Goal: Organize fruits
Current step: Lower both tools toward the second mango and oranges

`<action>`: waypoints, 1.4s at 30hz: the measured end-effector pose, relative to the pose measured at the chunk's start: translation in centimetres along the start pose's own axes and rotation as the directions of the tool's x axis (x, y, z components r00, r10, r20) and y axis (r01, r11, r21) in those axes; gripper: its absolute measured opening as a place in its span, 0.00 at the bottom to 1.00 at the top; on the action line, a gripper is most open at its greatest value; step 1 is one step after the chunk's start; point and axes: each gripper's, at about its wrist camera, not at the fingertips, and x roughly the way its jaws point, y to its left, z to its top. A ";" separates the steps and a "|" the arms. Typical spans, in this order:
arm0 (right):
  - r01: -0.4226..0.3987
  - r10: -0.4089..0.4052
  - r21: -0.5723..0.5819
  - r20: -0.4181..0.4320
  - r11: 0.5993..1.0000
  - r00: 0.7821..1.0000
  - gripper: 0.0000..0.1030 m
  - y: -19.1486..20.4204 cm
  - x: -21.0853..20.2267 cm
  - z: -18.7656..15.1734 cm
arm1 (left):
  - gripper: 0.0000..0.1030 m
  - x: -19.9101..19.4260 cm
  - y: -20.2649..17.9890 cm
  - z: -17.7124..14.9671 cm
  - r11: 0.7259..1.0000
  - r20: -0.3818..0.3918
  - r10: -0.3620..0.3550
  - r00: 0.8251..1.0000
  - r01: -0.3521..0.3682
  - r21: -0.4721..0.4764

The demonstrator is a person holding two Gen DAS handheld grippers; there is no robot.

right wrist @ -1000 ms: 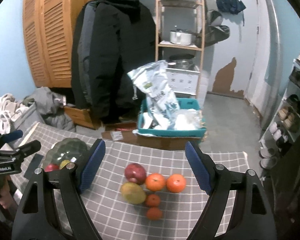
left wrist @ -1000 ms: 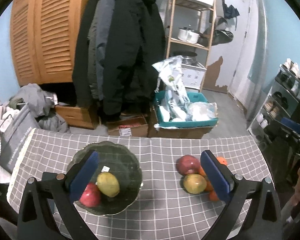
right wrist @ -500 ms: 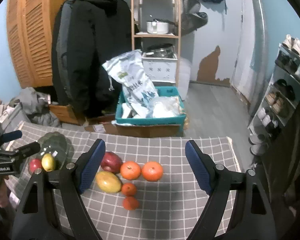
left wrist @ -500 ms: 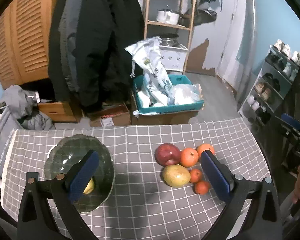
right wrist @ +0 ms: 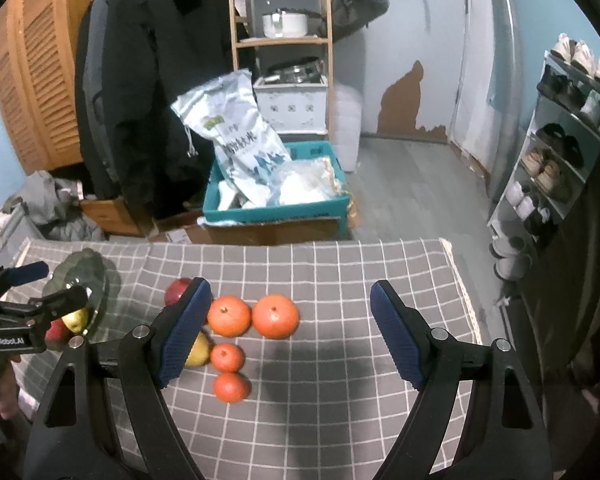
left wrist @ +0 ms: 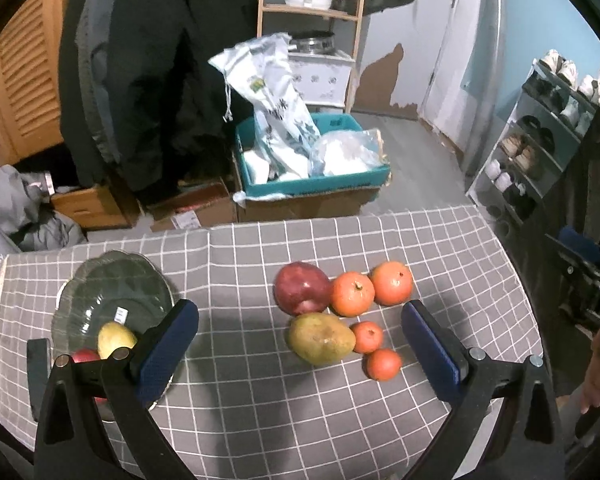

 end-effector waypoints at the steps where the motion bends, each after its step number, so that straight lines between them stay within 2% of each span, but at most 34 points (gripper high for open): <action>1: 0.002 -0.002 -0.001 -0.012 1.000 1.000 0.80 0.0 0.4 -0.1 | 0.99 0.5 -0.1 -0.1 1.000 -0.013 0.000 1.000 0.000 0.000; 8: 0.011 -0.012 -0.016 -0.098 1.000 0.995 0.80 0.1 3.4 -1.5 | 0.99 4.5 -0.2 -0.9 0.999 -0.115 -0.019 0.993 0.015 -0.035; 18: 0.019 -0.016 0.010 -0.212 1.000 0.977 0.80 -0.3 7.7 -3.2 | 0.99 10.1 0.2 -2.5 0.996 -0.228 -0.025 0.973 0.005 -0.086; 35: 0.049 -0.033 0.041 -0.335 0.998 0.942 0.80 -1.1 12.5 -5.6 | 0.99 15.4 -0.3 -3.9 0.994 -0.322 -0.040 0.946 0.005 -0.108; 42: 0.048 -0.033 0.036 -0.341 0.998 0.939 0.80 -1.0 12.8 -5.7 | 0.99 17.1 -0.5 -4.4 0.992 -0.350 -0.061 0.935 0.018 -0.123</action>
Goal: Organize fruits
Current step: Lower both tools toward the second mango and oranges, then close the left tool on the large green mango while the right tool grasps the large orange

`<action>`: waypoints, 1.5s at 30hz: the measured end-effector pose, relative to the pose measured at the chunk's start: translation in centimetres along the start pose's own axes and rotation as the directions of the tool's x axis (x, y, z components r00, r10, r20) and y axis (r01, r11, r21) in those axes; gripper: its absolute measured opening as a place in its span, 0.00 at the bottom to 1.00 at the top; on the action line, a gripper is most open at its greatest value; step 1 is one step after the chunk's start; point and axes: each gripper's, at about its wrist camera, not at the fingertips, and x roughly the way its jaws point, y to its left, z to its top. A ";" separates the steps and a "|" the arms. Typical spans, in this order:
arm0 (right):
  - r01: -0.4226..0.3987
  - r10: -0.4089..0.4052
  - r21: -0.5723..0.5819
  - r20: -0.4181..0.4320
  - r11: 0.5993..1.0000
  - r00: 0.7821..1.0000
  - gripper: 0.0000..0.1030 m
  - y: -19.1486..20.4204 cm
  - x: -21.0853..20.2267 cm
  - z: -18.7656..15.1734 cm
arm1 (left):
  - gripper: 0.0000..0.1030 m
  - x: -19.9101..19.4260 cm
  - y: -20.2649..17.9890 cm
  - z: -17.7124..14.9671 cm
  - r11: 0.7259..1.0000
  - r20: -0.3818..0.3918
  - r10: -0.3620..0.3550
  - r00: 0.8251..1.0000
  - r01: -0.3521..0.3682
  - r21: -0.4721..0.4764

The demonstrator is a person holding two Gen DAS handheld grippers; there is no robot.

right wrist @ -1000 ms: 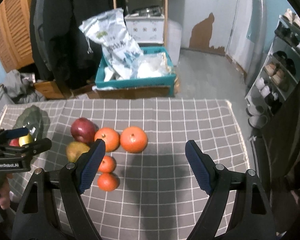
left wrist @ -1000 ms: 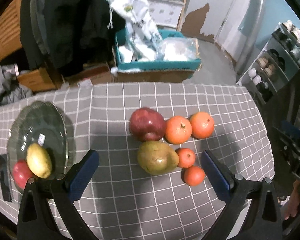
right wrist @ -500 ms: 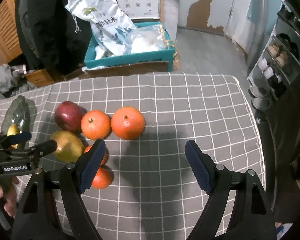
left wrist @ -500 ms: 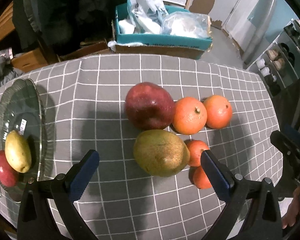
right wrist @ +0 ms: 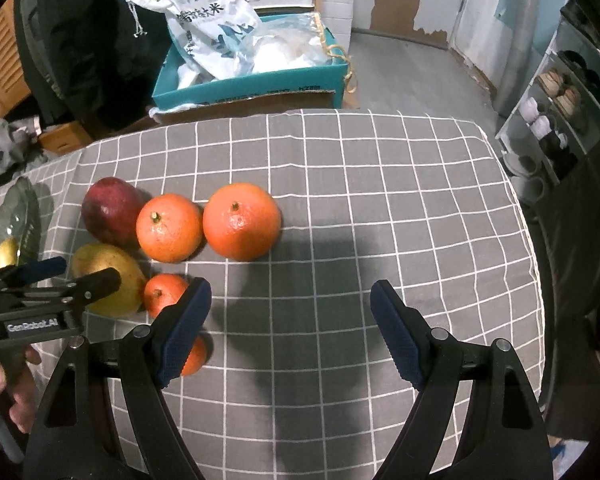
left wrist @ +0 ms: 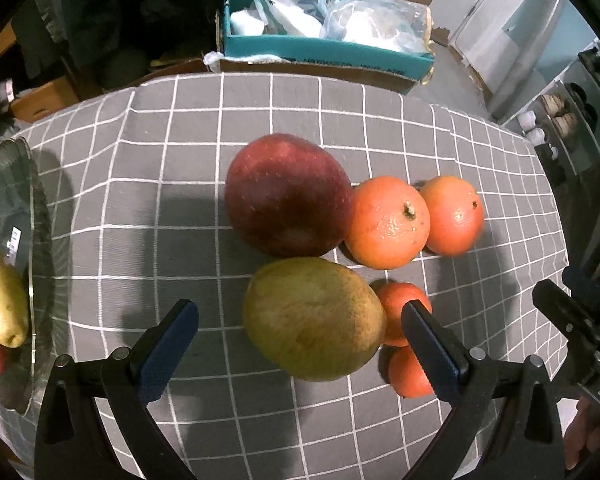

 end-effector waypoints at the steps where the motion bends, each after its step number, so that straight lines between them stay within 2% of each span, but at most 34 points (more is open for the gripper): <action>1: 0.000 0.000 0.002 -0.003 1.000 1.000 0.80 0.0 0.1 0.0 | 0.99 0.2 0.0 0.0 1.000 -0.003 -0.001 1.000 0.001 0.000; 6: -0.003 0.003 0.009 -0.015 1.000 1.000 0.80 -0.3 0.7 0.2 | 0.98 1.3 0.0 -0.3 1.000 -0.029 -0.012 1.000 0.012 0.004; 13: -0.015 0.016 0.009 -0.031 1.000 0.999 0.80 0.1 1.6 0.5 | 0.78 2.0 0.0 -0.3 0.996 -0.057 -0.090 0.994 0.090 -0.008; 19: -0.040 0.039 -0.017 -0.048 0.999 0.998 0.80 0.8 3.2 1.2 | 0.78 1.8 0.1 -0.5 0.995 -0.052 -0.102 0.993 0.102 -0.001; 28: -0.105 0.099 -0.054 -0.103 0.993 0.990 0.80 1.8 7.1 2.0 | 0.78 0.8 1.5 -0.6 0.999 -0.019 -0.018 1.000 0.018 0.035; 33: -0.105 0.095 -0.086 -0.109 0.991 0.989 0.80 2.6 8.3 2.5 | 0.78 0.0 2.8 -0.4 0.999 0.007 0.010 1.000 -0.010 0.035; 41: -0.087 0.074 -0.127 -0.097 0.988 0.993 0.80 2.9 9.6 3.5 | 0.78 -0.6 4.3 0.0 0.999 0.023 0.027 0.999 -0.028 0.027; 45: -0.122 0.112 -0.102 -0.096 0.987 0.989 0.79 2.3 10.1 3.9 | 0.78 -0.4 4.9 0.1 1.000 0.022 0.020 1.000 -0.021 0.016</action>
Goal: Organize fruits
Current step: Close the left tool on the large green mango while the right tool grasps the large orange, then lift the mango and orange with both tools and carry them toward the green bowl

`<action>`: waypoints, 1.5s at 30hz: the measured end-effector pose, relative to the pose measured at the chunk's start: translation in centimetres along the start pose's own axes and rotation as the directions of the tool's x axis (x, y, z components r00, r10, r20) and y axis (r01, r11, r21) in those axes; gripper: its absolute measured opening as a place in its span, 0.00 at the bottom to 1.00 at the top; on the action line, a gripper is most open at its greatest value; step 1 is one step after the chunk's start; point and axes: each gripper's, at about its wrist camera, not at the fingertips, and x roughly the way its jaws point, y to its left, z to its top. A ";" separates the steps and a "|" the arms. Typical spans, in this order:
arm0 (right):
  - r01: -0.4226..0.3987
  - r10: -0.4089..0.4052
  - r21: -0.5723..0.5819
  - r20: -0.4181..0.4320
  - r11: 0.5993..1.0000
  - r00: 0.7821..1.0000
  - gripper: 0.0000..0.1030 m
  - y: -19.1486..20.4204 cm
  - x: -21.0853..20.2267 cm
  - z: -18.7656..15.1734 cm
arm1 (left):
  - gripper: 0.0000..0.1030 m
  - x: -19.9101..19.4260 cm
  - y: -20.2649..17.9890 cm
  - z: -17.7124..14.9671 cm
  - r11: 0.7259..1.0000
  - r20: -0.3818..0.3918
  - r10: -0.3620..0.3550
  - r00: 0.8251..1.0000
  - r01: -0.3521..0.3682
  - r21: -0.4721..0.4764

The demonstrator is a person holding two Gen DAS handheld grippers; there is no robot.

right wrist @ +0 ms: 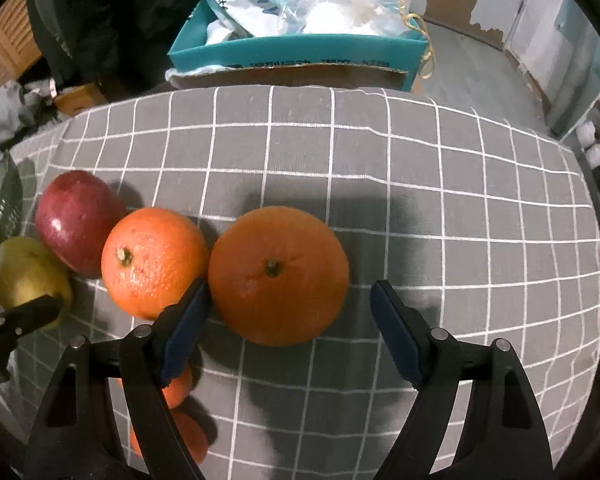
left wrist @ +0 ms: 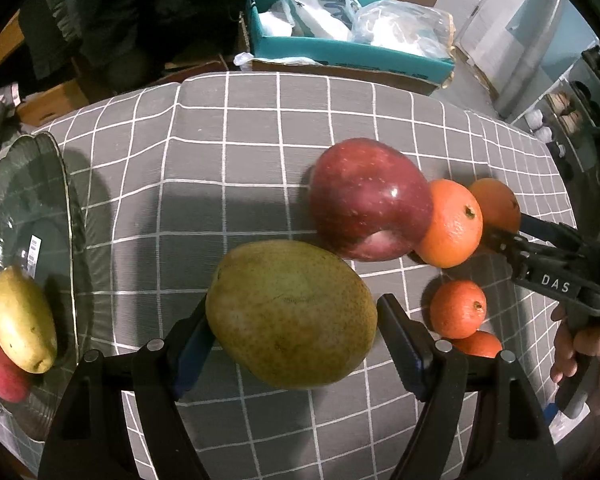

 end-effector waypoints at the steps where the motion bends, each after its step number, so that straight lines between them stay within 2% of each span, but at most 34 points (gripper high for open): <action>1: -0.007 0.007 0.004 0.000 1.000 1.000 0.78 -0.1 0.1 0.1 | 0.78 0.0 0.1 0.1 1.000 0.000 -0.003 1.000 0.003 -0.001; 5: -0.066 0.066 0.037 -0.011 0.997 0.998 0.66 -0.5 0.1 0.1 | 0.78 0.0 0.0 0.1 1.000 0.006 0.000 1.000 0.000 0.005; 9: -0.046 0.047 0.044 -0.014 0.998 0.999 0.64 -0.1 -0.1 -0.1 | 0.78 -0.4 0.0 0.1 1.000 0.015 -0.004 1.000 0.004 0.009; 16: 0.014 -0.015 0.047 0.009 0.999 1.000 0.63 0.3 -1.2 -0.7 | 0.78 -2.1 0.0 0.1 1.000 0.055 0.000 0.998 -0.001 0.017; 29: 0.109 -0.110 0.013 0.116 0.994 0.987 0.63 1.9 -6.6 -1.3 | 0.78 -5.8 -0.4 -0.4 0.999 0.134 0.008 0.991 -0.014 0.046; 38: 0.123 -0.120 -0.003 0.197 0.992 0.973 0.63 3.1 -10.8 -1.6 | 0.78 -9.6 -0.9 -0.5 0.998 0.218 0.002 0.976 -0.017 0.068; 45: 0.104 -0.098 -0.011 0.259 0.995 0.961 0.63 4.1 -14.0 -2.0 | 0.78 -12.0 -1.2 -1.1 0.997 0.267 -0.001 0.964 -0.020 0.078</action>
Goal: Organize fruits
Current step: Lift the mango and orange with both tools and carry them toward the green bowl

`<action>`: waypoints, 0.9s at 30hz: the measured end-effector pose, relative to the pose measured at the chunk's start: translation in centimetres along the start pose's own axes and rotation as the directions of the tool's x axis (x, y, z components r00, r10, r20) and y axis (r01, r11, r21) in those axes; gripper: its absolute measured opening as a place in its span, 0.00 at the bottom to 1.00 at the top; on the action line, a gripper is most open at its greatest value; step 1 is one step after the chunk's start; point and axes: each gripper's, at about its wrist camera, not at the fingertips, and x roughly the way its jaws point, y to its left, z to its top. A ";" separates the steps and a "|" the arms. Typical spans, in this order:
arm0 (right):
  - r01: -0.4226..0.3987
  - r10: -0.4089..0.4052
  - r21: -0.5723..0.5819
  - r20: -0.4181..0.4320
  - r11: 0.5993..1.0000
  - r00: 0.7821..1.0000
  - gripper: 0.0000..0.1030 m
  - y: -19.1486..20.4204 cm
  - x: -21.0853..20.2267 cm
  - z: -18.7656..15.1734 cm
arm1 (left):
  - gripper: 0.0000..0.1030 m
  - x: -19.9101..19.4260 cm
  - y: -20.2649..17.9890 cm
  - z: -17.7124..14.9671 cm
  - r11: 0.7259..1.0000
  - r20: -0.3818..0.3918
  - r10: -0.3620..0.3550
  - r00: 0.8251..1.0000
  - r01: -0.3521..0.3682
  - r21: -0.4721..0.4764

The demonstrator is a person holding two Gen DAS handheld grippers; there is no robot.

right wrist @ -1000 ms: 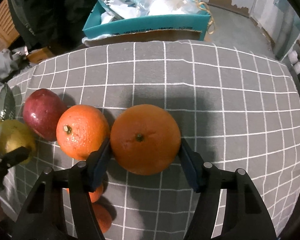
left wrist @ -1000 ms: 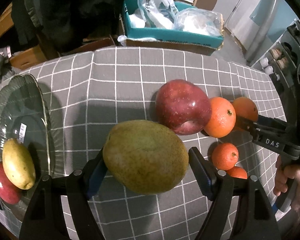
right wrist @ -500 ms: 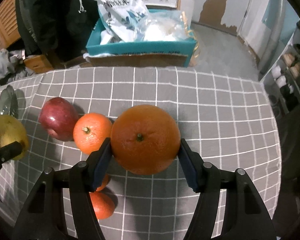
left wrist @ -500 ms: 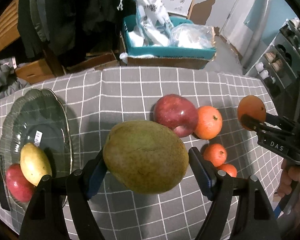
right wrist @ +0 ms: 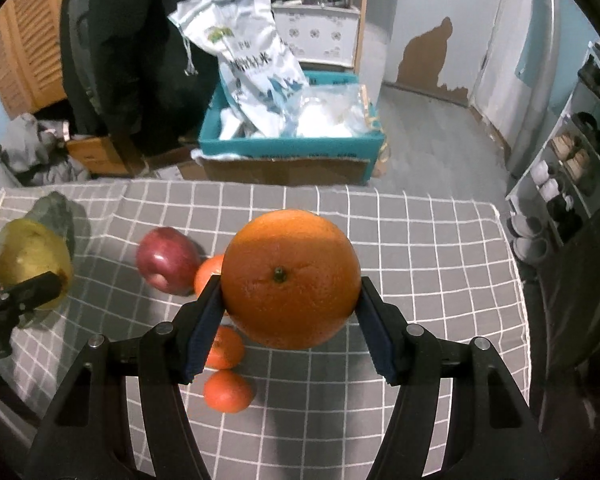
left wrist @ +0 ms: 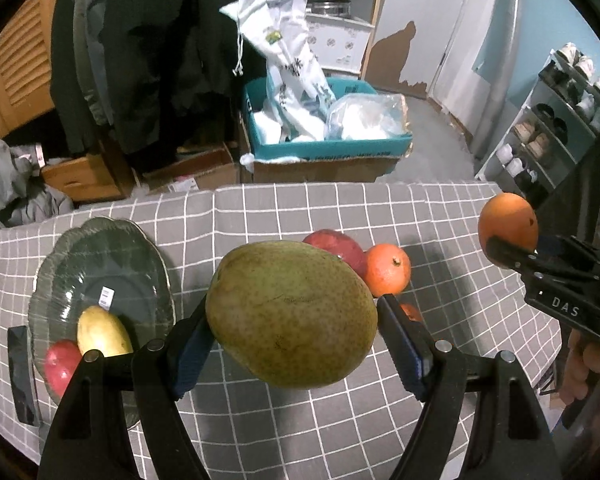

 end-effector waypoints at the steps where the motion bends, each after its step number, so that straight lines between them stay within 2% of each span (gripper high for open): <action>1: -0.002 0.002 -0.004 0.009 1.000 1.000 0.63 0.1 -0.4 0.1 | 0.78 -0.4 0.0 0.1 1.000 0.008 0.000 1.000 0.000 0.003; 13: -0.029 0.033 -0.041 0.099 0.999 0.995 0.63 1.6 -4.7 1.0 | 0.78 -4.0 0.5 0.2 1.000 0.083 0.000 0.997 -0.001 0.012; 27: -0.066 0.081 -0.090 0.170 0.994 0.982 0.63 4.5 -7.8 2.0 | 0.78 -8.1 2.3 0.5 1.000 0.179 0.011 0.984 -0.010 -0.009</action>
